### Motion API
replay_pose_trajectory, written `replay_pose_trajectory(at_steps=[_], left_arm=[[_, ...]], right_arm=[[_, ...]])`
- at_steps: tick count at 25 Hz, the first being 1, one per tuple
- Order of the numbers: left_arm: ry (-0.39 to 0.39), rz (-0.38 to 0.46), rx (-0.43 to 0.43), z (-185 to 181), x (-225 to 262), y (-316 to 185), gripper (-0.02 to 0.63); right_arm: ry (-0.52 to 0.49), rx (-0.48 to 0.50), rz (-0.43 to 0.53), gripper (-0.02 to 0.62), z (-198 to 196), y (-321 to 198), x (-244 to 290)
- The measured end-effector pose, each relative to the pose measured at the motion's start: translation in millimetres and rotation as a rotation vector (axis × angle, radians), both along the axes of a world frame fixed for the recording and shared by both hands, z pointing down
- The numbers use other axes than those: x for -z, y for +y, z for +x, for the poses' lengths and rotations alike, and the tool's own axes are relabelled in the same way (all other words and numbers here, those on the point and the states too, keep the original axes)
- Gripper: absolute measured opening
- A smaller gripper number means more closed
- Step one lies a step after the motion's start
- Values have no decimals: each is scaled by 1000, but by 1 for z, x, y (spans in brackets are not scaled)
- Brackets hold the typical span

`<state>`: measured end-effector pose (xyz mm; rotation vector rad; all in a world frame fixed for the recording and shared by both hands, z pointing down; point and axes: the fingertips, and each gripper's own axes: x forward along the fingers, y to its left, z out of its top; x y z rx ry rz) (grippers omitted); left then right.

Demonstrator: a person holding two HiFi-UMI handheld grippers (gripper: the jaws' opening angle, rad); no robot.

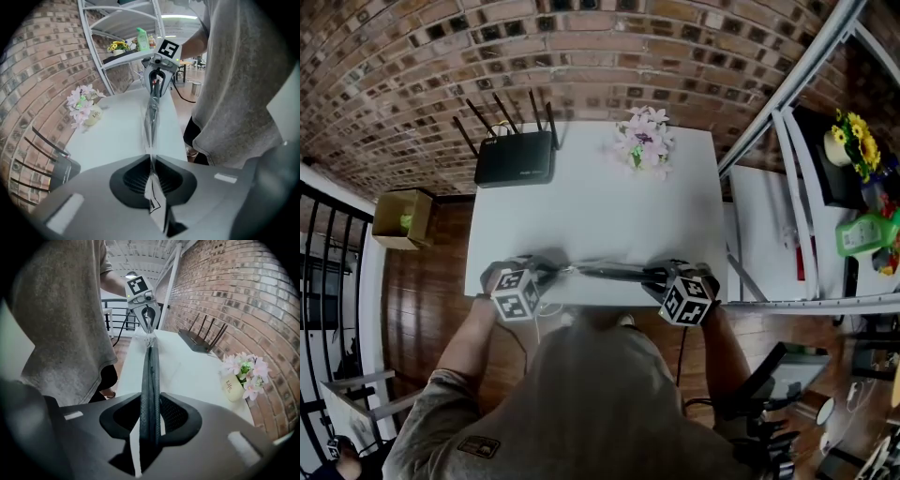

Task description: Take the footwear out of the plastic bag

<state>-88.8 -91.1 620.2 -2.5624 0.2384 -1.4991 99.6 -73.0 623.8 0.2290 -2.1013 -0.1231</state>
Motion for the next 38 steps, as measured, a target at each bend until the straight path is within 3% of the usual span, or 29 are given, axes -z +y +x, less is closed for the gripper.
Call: replay_pose_trajectory(at_steps=[10,20,28,34,38], left_arm=[[111,-41,144,-13,10,-12,5],[173,-18,246,-37,22,-24,3],[235,-23,269,-42,32,-24,3],[364,-83,350,-47,42,-32,3],[498,-217,497,-56,32,-38,3]], right_arm=[[-106,-147,-1,129,9,-8,15],[-297,-409,40,126,25,-34,43],[-303,-584,82,126,32,-57,40],[-278,-665,79,126,22,-65,31],[-251,-704,79,126,14,-65,27]])
